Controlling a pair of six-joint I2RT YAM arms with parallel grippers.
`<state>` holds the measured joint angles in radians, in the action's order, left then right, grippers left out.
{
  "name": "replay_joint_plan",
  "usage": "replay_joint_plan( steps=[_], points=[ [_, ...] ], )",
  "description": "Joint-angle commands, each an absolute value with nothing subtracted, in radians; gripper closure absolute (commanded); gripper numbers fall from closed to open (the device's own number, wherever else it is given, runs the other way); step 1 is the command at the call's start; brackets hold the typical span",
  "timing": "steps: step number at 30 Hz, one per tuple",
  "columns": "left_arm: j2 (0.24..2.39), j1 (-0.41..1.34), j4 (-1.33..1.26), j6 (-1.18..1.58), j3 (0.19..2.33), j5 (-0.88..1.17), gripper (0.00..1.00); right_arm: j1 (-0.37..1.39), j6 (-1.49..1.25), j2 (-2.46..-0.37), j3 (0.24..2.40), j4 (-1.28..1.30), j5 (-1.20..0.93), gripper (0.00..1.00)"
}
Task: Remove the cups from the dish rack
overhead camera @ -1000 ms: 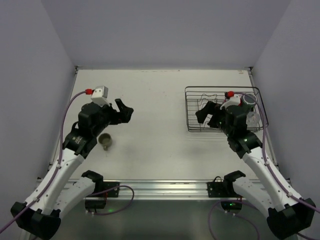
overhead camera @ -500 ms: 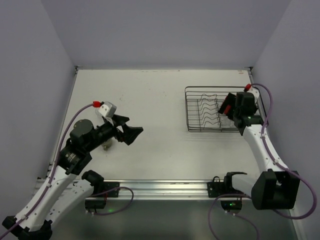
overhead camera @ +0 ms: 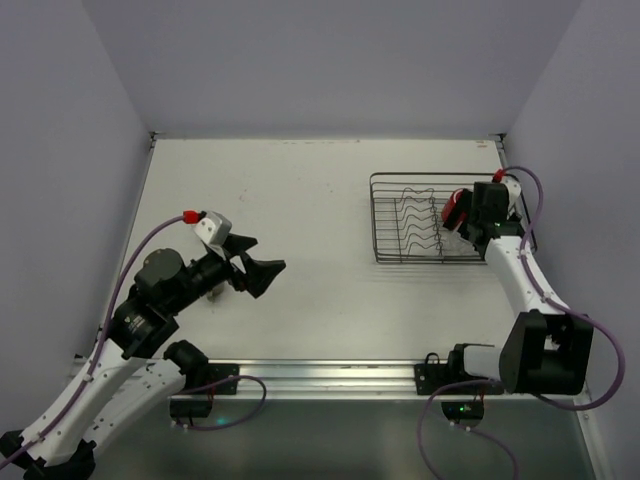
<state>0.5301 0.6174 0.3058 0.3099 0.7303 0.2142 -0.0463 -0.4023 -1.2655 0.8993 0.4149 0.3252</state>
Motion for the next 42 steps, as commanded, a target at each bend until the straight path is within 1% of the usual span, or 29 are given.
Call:
replay_joint_plan(
  steps=[1, 5, 6, 8, 9, 10, 11, 14, 19, 22, 24, 25, 26, 28, 29, 30, 32, 33, 35, 36, 42],
  points=[
    [0.534, 0.623, 0.311, 0.29, 0.741, 0.198, 0.0, -0.049, -0.397, -1.319, 0.943, 0.416, 0.315, 0.01],
    [0.541, 0.621, 0.311, 0.291, 0.739, 0.195, 0.0, -0.049, -0.397, -1.361, 0.948, 0.393, 0.269, 0.01],
    [0.545, 0.62, 0.31, 0.291, 0.739, 0.195, 0.0, -0.049, -0.397, -1.365, 0.951, 0.391, 0.267, 0.04],
    [0.552, 0.62, 0.307, 0.294, 0.738, 0.195, 0.0, -0.049, -0.4, -1.355, 0.953, 0.38, 0.267, 0.2],
    [0.557, 0.618, 0.305, 0.296, 0.738, 0.195, 0.0, -0.049, -0.402, -1.342, 0.951, 0.376, 0.27, 0.34],
    [0.564, 0.617, 0.304, 0.299, 0.738, 0.196, 0.0, -0.049, -0.4, -1.327, 0.951, 0.368, 0.275, 0.44],
    [0.569, 0.614, 0.299, 0.302, 0.738, 0.199, 0.0, -0.049, -0.4, -1.289, 0.95, 0.365, 0.279, 0.48],
    [0.587, 0.611, 0.284, 0.316, 0.738, 0.219, 0.0, -0.046, -0.393, -1.195, 0.946, 0.353, 0.282, 0.57],
    [0.627, 0.609, 0.236, 0.382, 0.738, 0.281, 0.0, -0.034, -0.399, -1.03, 0.92, 0.337, 0.223, 0.59],
    [0.661, 0.611, 0.157, 0.454, 0.717, 0.342, 0.0, -0.023, -0.411, -0.916, 0.896, 0.322, 0.158, 0.6],
    [0.699, 0.611, 0.066, 0.527, 0.694, 0.4, 0.0, -0.021, -0.44, -0.841, 0.871, 0.299, 0.031, 0.61],
    [0.713, 0.611, 0.03, 0.552, 0.684, 0.419, 0.01, -0.021, -0.457, -0.819, 0.865, 0.296, -0.07, 0.61],
    [0.73, 0.611, -0.067, 0.578, 0.675, 0.439, 0.01, -0.02, -0.48, -0.799, 0.855, 0.285, -0.133, 0.61],
    [0.782, 0.611, -0.154, 0.659, 0.649, 0.486, 0.03, -0.015, -0.561, -0.752, 0.798, 0.194, -0.283, 0.62],
    [0.805, 0.612, -0.243, 0.687, 0.641, 0.504, 0.05, -0.012, -0.598, -0.743, 0.778, 0.157, -0.417, 0.61],
    [0.848, 0.611, -0.285, 0.713, 0.634, 0.518, 0.06, -0.009, -0.673, -0.736, 0.737, 0.067, -0.483, 0.61],
    [0.912, 0.612, -0.392, 0.793, 0.615, 0.548, 0.11, -0.008, -0.782, -0.721, 0.7, -0.015, -0.611, 0.61],
    [0.935, 0.614, -0.426, 0.837, 0.609, 0.558, 0.13, 0.029, -0.82, -0.718, 0.658, -0.132, -0.645, 0.61],
    [0.974, 0.617, -0.517, 0.877, 0.594, 0.561, 0.15, 0.047, -0.879, -0.724, 0.637, -0.216, -0.727, 0.61],
    [1.009, 0.618, -0.546, 0.894, 0.589, 0.564, 0.16, 0.078, -0.918, -0.73, 0.62, -0.279, -0.741, 0.61],
    [1.118, 0.644, -0.728, 0.988, 0.587, 0.568, 0.25, 0.242, -0.999, -0.814, 0.575, -0.458, -0.761, 0.6]
  ],
)
